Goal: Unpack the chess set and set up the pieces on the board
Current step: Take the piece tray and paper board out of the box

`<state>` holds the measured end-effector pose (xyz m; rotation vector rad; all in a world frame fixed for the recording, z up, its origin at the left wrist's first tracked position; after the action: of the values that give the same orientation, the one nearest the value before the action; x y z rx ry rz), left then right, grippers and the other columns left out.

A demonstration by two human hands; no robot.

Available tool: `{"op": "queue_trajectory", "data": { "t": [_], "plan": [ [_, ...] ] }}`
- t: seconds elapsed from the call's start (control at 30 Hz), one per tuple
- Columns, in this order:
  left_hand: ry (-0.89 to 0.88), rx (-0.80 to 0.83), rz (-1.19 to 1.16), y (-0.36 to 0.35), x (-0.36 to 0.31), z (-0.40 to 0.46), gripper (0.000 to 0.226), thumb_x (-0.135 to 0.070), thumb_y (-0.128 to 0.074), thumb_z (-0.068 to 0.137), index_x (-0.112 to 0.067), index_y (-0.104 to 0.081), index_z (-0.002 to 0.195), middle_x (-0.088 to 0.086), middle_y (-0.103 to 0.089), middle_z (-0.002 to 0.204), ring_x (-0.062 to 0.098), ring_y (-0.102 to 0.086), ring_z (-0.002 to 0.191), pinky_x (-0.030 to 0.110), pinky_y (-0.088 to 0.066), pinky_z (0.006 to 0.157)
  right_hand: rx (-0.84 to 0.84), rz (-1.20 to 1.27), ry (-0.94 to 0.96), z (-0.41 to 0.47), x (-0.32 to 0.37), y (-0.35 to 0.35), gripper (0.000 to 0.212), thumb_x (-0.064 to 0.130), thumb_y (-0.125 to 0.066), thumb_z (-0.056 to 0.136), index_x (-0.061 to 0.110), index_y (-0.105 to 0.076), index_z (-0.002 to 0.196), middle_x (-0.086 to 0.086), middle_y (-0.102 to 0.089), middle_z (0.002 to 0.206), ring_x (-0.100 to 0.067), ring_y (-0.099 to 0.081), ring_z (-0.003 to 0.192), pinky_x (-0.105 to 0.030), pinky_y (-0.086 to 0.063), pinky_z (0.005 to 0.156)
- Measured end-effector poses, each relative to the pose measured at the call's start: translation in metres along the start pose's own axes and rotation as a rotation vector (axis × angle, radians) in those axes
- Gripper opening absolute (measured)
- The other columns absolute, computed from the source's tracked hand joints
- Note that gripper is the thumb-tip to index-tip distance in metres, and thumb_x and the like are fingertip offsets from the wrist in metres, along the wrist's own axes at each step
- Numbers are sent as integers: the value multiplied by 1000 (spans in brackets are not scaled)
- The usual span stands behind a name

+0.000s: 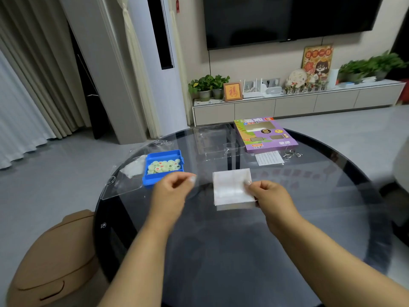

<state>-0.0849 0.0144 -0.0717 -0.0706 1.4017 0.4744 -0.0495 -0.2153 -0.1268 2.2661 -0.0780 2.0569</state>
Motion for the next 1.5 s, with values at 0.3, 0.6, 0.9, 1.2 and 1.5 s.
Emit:
{"op": "queue_trajectory", "data": {
  "t": [0.3, 0.6, 0.9, 1.2, 1.5],
  "plan": [
    [-347, 265, 416, -53, -36, -53, 9, -15, -71, 84, -22, -76, 88, -14, -62, 89, -4, -53, 69, 7, -38, 66, 42, 160, -95, -28, 6, 19, 35, 39, -74, 78, 14, -53, 68, -14, -53, 76, -25, -47, 73, -37, -34, 72],
    [247, -154, -423, -16, 2, -39, 15, -3, -57, 94, 2, -61, 108, 6, -67, 78, 12, -64, 64, 20, -53, 61, 259, 172, -112, -36, 20, 25, 28, 24, -58, 92, -3, -65, 90, -13, -66, 82, -25, -57, 73, -33, -44, 73],
    [5, -122, -81, -22, -26, -46, 10, -23, -60, 92, -30, -63, 86, -11, -66, 95, 1, -59, 88, 16, -45, 72, 243, 215, -124, -27, 16, 24, 27, 19, -67, 85, 6, -52, 67, -10, -58, 65, -19, -53, 57, -25, -44, 55],
    [199, 232, -196, -71, -15, -61, 25, -35, -66, 88, -11, -71, 87, 5, -72, 82, 15, -65, 74, 24, -50, 61, 272, 211, -59, -29, 17, 11, 43, 12, -75, 73, 15, -35, 58, -5, -52, 53, -16, -53, 46, -21, -39, 44],
    [434, 193, -91, -71, 11, -59, 11, -17, -66, 83, -9, -60, 79, 10, -69, 76, 20, -61, 65, 25, -42, 54, 328, -26, 39, -37, 12, -3, 48, 17, -80, 72, 17, -36, 54, 0, -44, 52, -12, -43, 48, -20, -33, 46]
  ]
}}
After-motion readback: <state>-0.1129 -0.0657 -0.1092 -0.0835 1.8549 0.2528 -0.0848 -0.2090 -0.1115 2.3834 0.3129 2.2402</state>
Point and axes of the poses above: each hand's wrist, its own z-axis towards the middle knuckle, its own y-axis out of the back of the hand, x = y × z, the point moved 7 cm from there along z, towards the middle knuckle
